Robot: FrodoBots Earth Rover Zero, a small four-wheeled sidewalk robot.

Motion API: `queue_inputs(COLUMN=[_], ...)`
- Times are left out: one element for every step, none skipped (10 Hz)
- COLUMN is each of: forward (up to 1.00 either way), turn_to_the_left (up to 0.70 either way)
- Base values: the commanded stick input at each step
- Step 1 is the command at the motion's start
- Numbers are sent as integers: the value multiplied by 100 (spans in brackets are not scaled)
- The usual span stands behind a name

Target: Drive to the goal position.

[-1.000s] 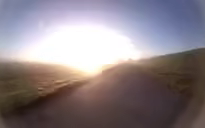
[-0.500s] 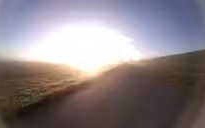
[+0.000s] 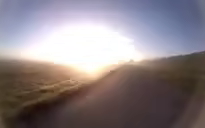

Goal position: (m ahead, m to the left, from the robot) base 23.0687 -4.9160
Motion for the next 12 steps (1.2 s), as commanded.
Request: queue_inputs(forward=[100,100,100,100,100,100,100,100,100,100,100,100], turn_to_the_left=[-40,-40,-40,-40,-40,-40,-40,0,0,0,0,0])
